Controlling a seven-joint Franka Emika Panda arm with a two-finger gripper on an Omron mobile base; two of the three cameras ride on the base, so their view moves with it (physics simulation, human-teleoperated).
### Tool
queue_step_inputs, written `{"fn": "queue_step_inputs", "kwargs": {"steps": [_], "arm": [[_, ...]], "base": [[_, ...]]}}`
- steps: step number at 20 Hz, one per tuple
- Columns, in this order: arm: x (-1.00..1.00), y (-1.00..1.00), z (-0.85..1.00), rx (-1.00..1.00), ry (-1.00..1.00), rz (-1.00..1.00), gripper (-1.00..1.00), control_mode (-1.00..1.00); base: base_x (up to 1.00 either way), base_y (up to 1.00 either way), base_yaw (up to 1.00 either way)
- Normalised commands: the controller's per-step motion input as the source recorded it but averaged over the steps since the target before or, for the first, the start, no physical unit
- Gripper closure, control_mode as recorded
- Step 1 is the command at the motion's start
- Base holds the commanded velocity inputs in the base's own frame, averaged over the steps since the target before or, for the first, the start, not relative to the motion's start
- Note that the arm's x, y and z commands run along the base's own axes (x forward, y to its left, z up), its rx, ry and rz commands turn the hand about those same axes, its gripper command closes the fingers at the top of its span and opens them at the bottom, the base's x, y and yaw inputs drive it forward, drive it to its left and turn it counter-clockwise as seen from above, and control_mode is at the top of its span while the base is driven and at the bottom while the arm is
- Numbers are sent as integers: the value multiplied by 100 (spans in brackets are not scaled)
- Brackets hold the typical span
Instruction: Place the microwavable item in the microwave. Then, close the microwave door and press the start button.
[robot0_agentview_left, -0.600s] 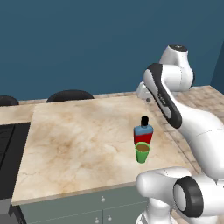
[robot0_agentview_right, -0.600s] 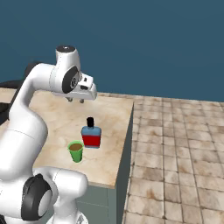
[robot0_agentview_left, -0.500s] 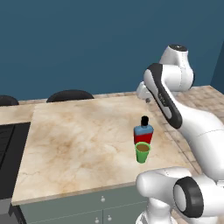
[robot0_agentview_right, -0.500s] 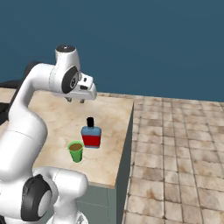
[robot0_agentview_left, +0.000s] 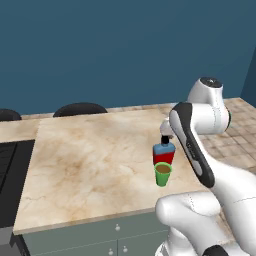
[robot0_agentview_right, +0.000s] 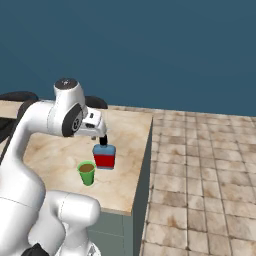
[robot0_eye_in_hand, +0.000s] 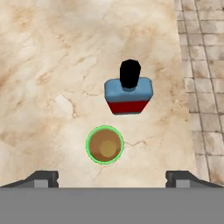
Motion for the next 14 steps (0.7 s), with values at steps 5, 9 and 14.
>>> {"fn": "queue_step_inputs", "kwargs": {"steps": [5,9,14], "arm": [[-15,1,-93,2,-3,-18,-100,-100],[-12,0,-50,10,-1,-15,-100,-100],[-1,-5,-7,9,0,-14,-100,-100]], "base": [[0,0,0],[0,0,0],[0,0,0]]}}
